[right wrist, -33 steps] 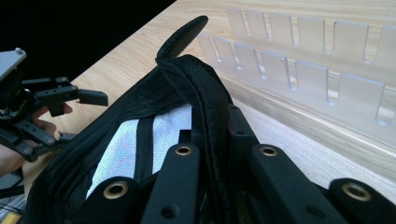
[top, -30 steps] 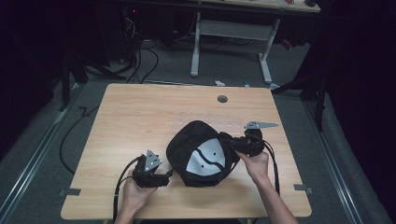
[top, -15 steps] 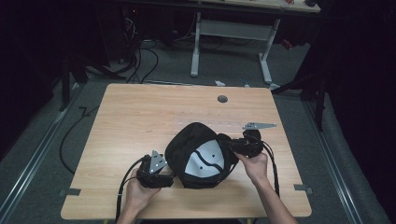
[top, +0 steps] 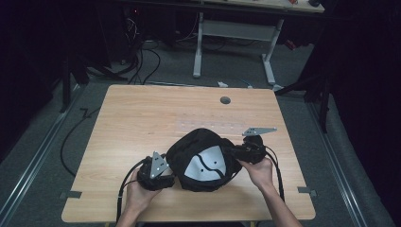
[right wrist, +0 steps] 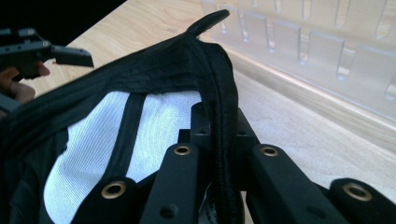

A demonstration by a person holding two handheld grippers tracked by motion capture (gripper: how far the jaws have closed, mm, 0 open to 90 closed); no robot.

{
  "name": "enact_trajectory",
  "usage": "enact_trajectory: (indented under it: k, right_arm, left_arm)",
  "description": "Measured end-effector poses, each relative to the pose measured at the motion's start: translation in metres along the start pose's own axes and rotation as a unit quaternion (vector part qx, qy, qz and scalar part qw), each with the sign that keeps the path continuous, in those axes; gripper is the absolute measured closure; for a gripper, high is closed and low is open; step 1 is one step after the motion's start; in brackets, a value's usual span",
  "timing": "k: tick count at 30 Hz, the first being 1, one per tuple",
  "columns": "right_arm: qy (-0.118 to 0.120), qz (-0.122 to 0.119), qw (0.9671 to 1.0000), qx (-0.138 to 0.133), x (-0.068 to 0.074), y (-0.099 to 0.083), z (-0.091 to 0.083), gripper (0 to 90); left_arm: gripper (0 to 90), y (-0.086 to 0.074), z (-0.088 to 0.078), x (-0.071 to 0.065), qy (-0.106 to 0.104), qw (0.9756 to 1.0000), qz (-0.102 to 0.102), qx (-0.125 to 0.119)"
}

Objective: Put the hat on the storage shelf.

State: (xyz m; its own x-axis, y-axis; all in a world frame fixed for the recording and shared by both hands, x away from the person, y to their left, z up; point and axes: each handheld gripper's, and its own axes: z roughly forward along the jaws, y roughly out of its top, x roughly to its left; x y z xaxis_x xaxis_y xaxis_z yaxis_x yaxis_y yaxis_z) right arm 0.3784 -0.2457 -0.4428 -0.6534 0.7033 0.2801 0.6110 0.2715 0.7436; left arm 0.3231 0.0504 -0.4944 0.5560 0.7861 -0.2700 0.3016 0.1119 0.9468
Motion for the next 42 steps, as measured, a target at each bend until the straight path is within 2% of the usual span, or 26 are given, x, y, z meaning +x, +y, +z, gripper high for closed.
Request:
enact_trajectory:
  k: [4, 6, 10, 11, 12, 14, 18, 19, 23, 25, 27, 31, 32, 33, 35, 36, 37, 38, 42]
  right_arm:
    - [0.010, 0.002, 0.9999, 0.005, 0.001, -0.001, -0.001, 84.7]
    - [0.011, -0.005, 0.9998, 0.015, 0.005, -0.001, 0.001, 84.7]
    - [0.016, -0.005, 0.9997, 0.017, 0.004, -0.001, 0.002, 84.4]
    - [0.019, -0.005, 0.9996, 0.018, 0.005, -0.001, 0.002, 84.2]
    - [0.023, -0.009, 0.9995, 0.020, 0.007, -0.001, 0.003, 83.4]
    - [0.024, -0.009, 0.9994, 0.021, 0.007, -0.001, 0.003, 83.0]
    - [0.030, -0.008, 0.9992, 0.027, 0.008, -0.002, 0.007, 80.2]
    - [0.030, -0.007, 0.9991, 0.027, 0.008, -0.002, 0.008, 80.0]
    - [0.029, -0.007, 0.9992, 0.027, 0.009, -0.002, 0.009, 79.3]
    - [0.029, -0.004, 0.9993, 0.025, 0.009, -0.002, 0.009, 78.3]
    - [0.029, -0.003, 0.9993, 0.025, 0.008, -0.002, 0.010, 77.9]
    - [0.021, 0.004, 0.9996, 0.019, 0.006, -0.001, 0.012, 71.4]
    - [0.000, -0.005, 0.9999, 0.012, 0.007, 0.001, 0.012, 66.7]
    - [-0.009, -0.010, 0.9999, 0.008, 0.008, 0.001, 0.011, 65.3]
    - [-0.014, -0.012, 0.9998, 0.002, 0.008, 0.002, 0.011, 63.6]
    - [-0.017, -0.008, 0.9998, -0.003, 0.007, 0.003, 0.010, 61.8]
    - [-0.022, -0.002, 0.9996, -0.020, 0.004, 0.004, 0.008, 57.7]
    - [-0.022, 0.006, 0.9994, -0.027, 0.002, 0.004, 0.007, 56.3]
    - [-0.026, 0.017, 0.9983, -0.049, -0.004, 0.007, 0.002, 53.5]
  left_arm:
    - [34.0, 0.002, 0.001, -0.001, 0.003, 1.0000, 0.006, 0.000]
    - [37.5, 0.003, 0.002, -0.003, 0.003, 0.9999, 0.015, -0.002]
    - [46.9, 0.006, 0.001, -0.003, 0.001, 0.9999, 0.015, -0.006]
    - [46.9, 0.007, 0.001, -0.003, 0.001, 0.9998, 0.019, -0.004]
    - [52.0, 0.008, 0.001, -0.003, 0.002, 0.9997, 0.023, -0.003]
    - [54.3, 0.011, 0.001, -0.003, 0.003, 0.9995, 0.033, -0.001]
    - [67.3, 0.018, 0.000, -0.004, 0.006, 0.9985, 0.054, 0.001]
    - [68.5, 0.021, 0.000, -0.004, 0.004, 0.9980, 0.063, 0.003]
    - [70.1, 0.025, 0.000, -0.004, 0.001, 0.9974, 0.072, 0.006]
    - [72.0, 0.026, -0.001, -0.005, -0.002, 0.9963, 0.086, 0.009]
    - [72.5, 0.027, -0.001, -0.005, -0.004, 0.9961, 0.088, 0.009]
    - [74.8, 0.028, -0.003, -0.004, -0.009, 0.9958, 0.090, 0.015]
    - [75.8, 0.030, -0.005, -0.003, -0.012, 0.9963, 0.082, 0.020]
    - [76.2, 0.030, -0.005, -0.002, -0.014, 0.9964, 0.081, 0.022]
    - [77.5, 0.029, -0.005, -0.003, -0.016, 0.9962, 0.082, 0.026]
    - [77.5, 0.029, -0.006, -0.002, -0.019, 0.9959, 0.083, 0.032]
    - [79.5, 0.028, -0.006, -0.003, -0.023, 0.9956, 0.083, 0.038]
    - [80.4, 0.028, -0.008, -0.003, -0.031, 0.9949, 0.084, 0.047]
    - [83.2, 0.028, -0.009, -0.003, -0.038, 0.9936, 0.088, 0.060]
